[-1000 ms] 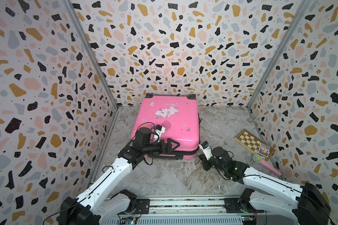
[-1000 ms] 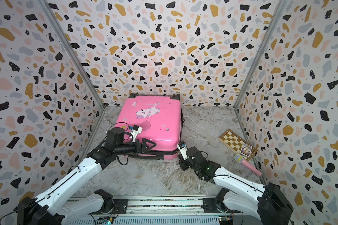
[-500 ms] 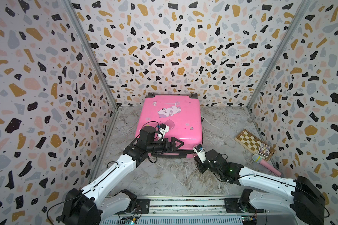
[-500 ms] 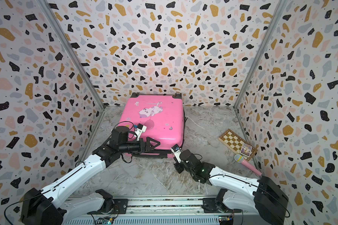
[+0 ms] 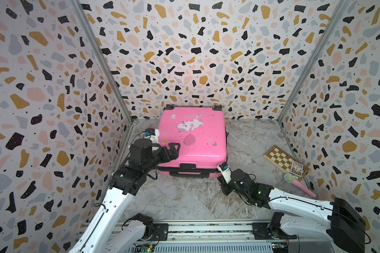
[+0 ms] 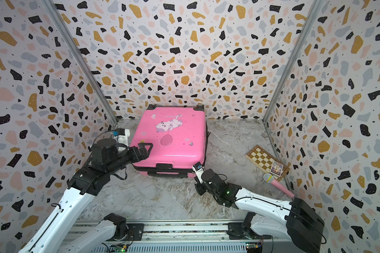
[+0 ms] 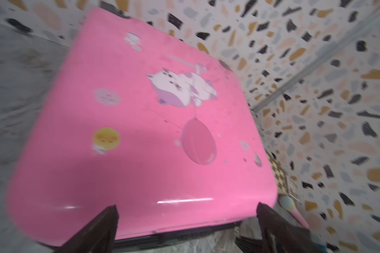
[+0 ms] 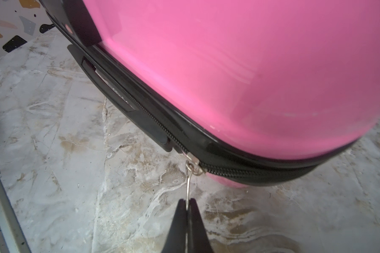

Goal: Open the suitcase zippers
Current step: Adjust the suitcase at the center of the board.

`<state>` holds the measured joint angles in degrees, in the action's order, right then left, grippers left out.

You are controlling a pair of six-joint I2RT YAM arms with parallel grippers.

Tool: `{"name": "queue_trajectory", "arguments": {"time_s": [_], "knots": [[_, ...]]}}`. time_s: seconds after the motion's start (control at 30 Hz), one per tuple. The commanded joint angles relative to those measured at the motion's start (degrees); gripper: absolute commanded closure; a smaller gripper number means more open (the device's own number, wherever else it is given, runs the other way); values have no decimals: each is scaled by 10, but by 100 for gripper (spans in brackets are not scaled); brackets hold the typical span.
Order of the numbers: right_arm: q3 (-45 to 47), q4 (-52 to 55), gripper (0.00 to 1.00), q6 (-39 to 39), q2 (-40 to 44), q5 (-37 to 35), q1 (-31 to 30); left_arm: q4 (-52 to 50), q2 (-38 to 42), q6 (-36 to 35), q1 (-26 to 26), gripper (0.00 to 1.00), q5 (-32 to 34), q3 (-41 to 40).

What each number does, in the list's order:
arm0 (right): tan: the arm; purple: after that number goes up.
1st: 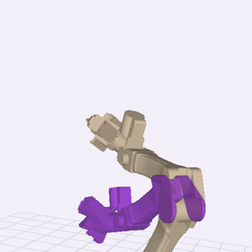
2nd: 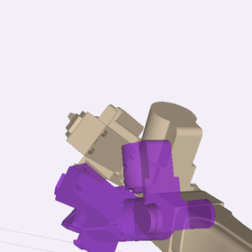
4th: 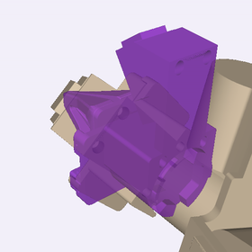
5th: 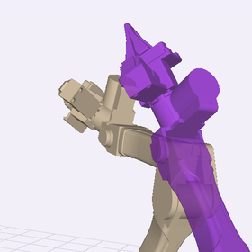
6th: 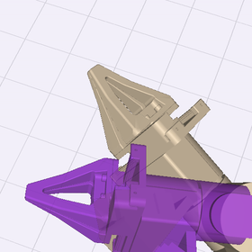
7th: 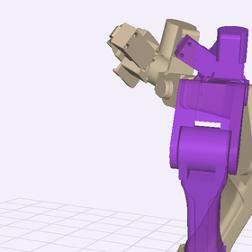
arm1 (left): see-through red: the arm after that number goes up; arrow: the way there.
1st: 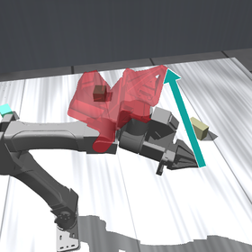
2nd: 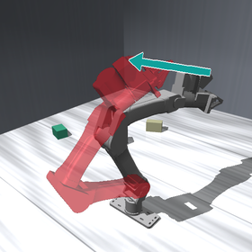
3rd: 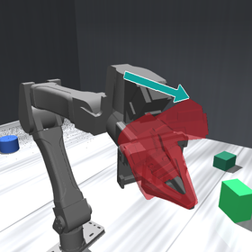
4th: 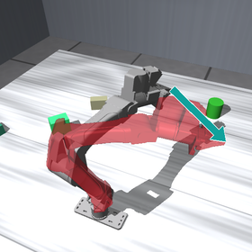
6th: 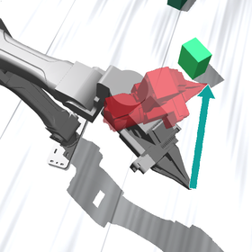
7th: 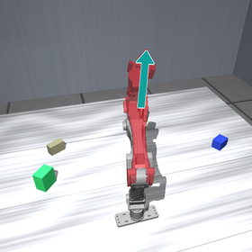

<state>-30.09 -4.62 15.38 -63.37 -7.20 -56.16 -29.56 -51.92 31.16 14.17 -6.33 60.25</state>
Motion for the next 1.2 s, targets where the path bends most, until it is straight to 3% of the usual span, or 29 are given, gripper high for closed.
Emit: {"name": "queue_trajectory", "arguments": {"time_s": [0.0,0.2,0.37,0.5,0.77,1.17], "knots": [[6,22,100,-1,-2,54,-15,-22,-40,-28,-85,1,6,17],[3,23,100,-2,-5,60,-16,18,-169,-29,-176,1,-100,57],[-7,38,100,-4,-5,64,-16,33,-258,-44,-183,0,-221,83],[-11,51,100,-3,7,57,-15,98,-254,-13,-178,3,-313,30],[-13,62,100,-7,17,46,-15,136,-175,21,-100,3,-312,-58],[-6,46,100,-21,40,45,-16,164,-109,66,21,3,-263,-113]]}}
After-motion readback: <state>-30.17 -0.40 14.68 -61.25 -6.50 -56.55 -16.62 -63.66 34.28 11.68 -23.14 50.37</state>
